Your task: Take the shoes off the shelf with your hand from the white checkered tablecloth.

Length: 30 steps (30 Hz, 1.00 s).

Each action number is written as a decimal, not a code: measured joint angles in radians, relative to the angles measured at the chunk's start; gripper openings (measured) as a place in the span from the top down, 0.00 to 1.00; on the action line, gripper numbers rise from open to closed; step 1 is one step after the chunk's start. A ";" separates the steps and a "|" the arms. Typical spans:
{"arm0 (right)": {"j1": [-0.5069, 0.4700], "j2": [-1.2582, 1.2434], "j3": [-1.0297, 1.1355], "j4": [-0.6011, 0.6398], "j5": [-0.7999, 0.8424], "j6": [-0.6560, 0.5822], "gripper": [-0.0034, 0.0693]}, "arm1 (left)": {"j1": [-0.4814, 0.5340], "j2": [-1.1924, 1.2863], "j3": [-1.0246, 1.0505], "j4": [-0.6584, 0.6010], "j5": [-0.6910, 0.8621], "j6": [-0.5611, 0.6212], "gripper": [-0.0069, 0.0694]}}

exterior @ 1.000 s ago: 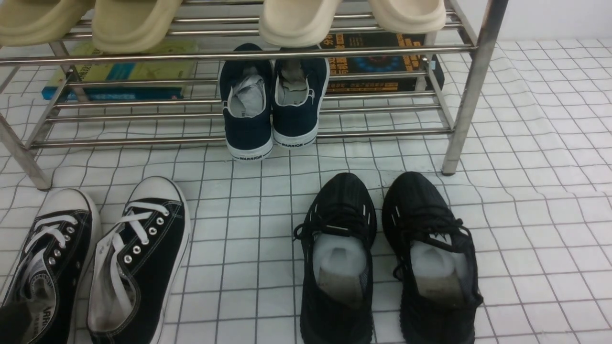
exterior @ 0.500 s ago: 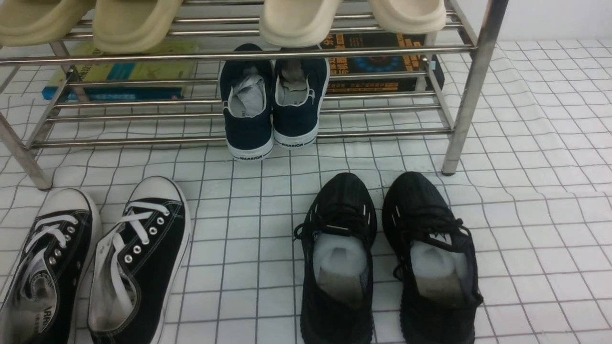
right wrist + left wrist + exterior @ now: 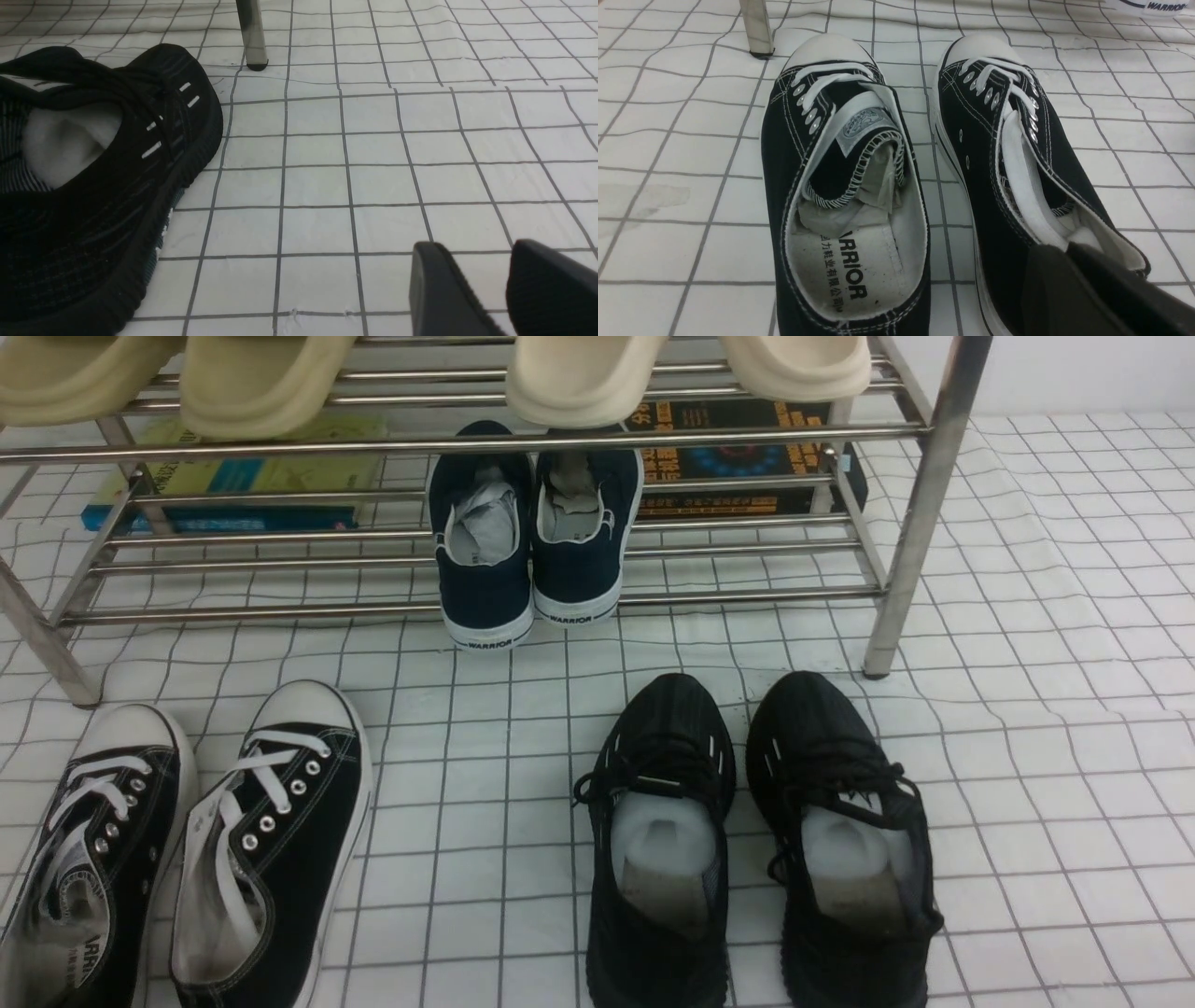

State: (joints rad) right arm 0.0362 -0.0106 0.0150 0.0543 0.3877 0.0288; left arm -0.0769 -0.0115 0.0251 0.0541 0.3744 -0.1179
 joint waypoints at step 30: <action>0.000 0.000 0.000 0.000 0.000 0.000 0.62 | 0.000 0.000 0.000 0.000 0.002 0.000 0.79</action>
State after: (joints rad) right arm 0.0362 -0.0106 0.0150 0.0543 0.3877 0.0288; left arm -0.0769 -0.0115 0.0251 0.0545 0.3762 -0.1179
